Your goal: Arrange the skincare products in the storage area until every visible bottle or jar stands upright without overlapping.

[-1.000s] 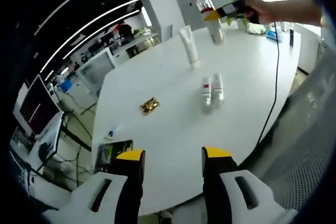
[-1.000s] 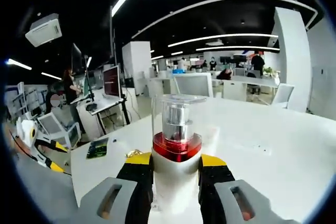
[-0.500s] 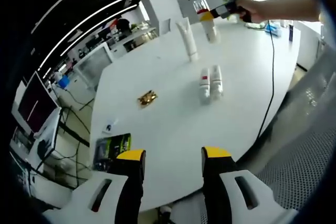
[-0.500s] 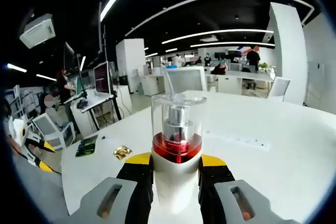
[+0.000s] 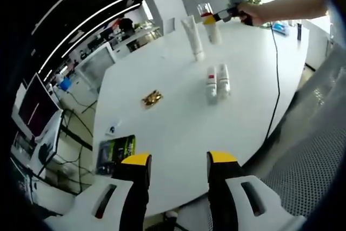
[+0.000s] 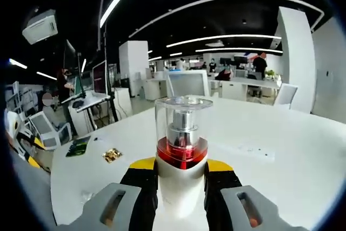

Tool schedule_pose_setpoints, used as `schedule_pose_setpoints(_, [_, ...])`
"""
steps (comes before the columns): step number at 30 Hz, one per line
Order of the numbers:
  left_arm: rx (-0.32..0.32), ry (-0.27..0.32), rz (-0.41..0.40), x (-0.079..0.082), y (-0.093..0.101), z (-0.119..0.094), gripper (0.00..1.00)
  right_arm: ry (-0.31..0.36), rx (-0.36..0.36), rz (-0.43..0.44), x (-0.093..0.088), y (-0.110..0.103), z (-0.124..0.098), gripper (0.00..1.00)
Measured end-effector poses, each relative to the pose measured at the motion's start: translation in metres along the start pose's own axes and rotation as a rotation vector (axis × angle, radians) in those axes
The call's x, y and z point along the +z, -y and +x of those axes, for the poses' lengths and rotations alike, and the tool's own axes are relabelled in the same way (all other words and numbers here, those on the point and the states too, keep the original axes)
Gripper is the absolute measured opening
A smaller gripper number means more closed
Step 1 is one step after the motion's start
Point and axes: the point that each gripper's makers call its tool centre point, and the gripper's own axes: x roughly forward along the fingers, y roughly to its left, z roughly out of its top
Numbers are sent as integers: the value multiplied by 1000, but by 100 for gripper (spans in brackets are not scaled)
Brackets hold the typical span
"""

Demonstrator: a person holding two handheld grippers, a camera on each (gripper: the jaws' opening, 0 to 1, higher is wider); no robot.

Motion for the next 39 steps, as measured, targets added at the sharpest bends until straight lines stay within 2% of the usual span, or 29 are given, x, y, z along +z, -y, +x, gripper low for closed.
schedule_pose_setpoints(7, [-7, -10, 11, -2, 2, 1, 45, 43, 18, -15, -13, 16, 7, 26])
schedule_pose_setpoints(19, [-18, -39, 24, -6, 5, 2, 45, 36, 18, -59, -29, 41, 33, 27])
schedule_pose_setpoints(27, [-16, -49, 23, -8, 4, 2, 45, 29, 18, -77, -37, 48, 39, 27])
schedule_pose_setpoints(39, [-18, -55, 22, -9, 4, 3, 43, 15, 26, -104, -40, 47, 48, 27])
